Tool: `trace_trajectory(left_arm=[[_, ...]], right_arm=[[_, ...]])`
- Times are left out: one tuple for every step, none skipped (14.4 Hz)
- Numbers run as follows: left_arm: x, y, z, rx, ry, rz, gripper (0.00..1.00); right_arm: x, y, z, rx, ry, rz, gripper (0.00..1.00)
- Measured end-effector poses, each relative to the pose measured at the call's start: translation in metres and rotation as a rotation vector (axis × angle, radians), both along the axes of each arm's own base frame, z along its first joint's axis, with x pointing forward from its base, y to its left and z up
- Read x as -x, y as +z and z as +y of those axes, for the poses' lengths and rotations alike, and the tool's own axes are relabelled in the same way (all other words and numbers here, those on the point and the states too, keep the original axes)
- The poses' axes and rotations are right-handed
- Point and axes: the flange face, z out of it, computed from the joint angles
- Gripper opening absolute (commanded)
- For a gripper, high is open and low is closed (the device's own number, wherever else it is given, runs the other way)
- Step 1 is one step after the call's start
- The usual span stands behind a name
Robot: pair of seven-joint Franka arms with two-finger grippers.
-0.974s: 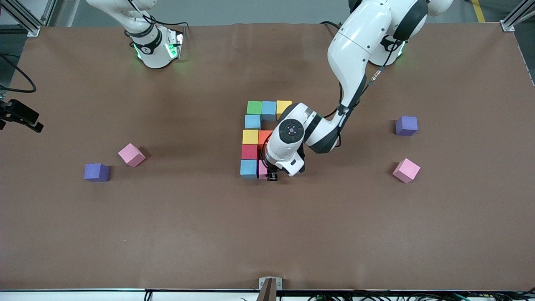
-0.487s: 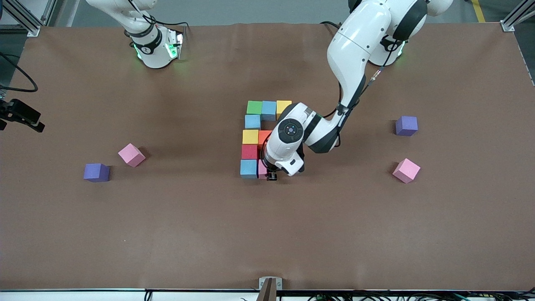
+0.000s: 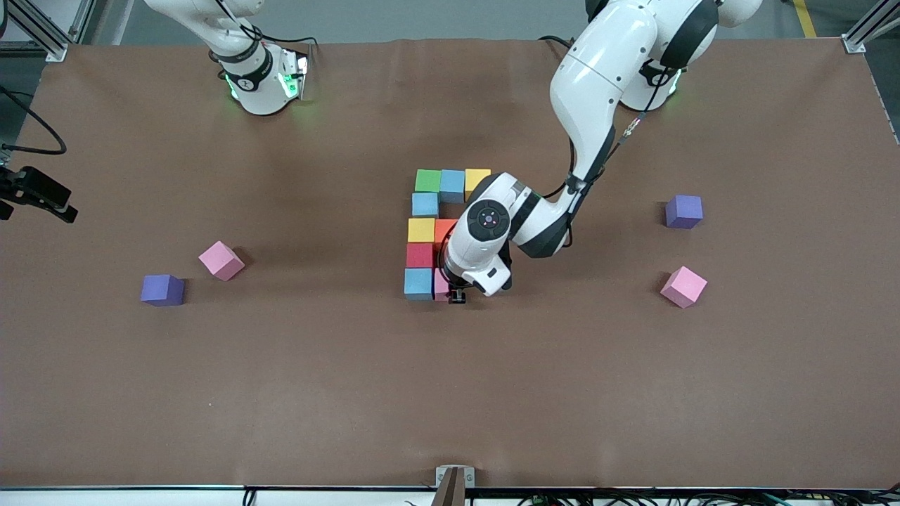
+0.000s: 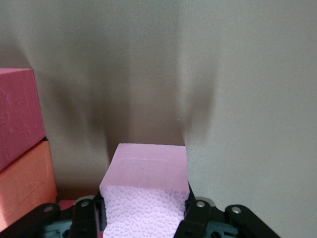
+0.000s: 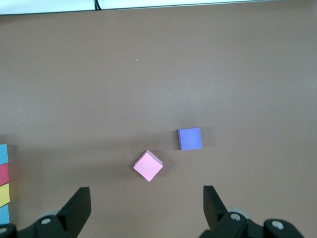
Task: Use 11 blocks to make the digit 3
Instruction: 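Lower the pink block beside the blue block with the left gripper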
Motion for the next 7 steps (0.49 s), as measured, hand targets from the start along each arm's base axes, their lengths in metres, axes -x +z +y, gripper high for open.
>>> trace_trajectory(left_arm=[[0.0000, 0.0002, -0.0006, 0.001, -0.001, -0.001, 0.40], [0.0002, 0.0002, -0.0012, 0.001, -0.001, -0.001, 0.40], [0.0002, 0.0000, -0.0017, 0.001, -0.002, -0.001, 0.40], [0.0001, -0.0001, -0.0021, 0.002, -0.002, -0.002, 0.40], [0.0000, -0.0003, -0.0023, 0.002, -0.002, -0.002, 0.40], [-0.0001, -0.0004, -0.0024, 0.002, -0.002, -0.002, 0.40], [-0.0001, -0.0004, -0.0024, 0.002, -0.002, -0.002, 0.40]], right_arm=[[-0.0002, -0.0006, -0.0008, 0.000, -0.001, 0.001, 1.00], [-0.0004, -0.0012, -0.0017, 0.000, -0.003, 0.002, 1.00], [-0.0006, -0.0017, -0.0024, 0.000, -0.004, 0.003, 1.00], [-0.0008, -0.0020, -0.0027, 0.000, -0.005, 0.004, 1.00], [-0.0009, -0.0022, -0.0029, 0.001, -0.005, 0.004, 1.00], [-0.0009, -0.0023, -0.0031, 0.001, -0.005, 0.004, 1.00], [-0.0009, -0.0023, -0.0036, 0.001, -0.006, 0.004, 1.00]])
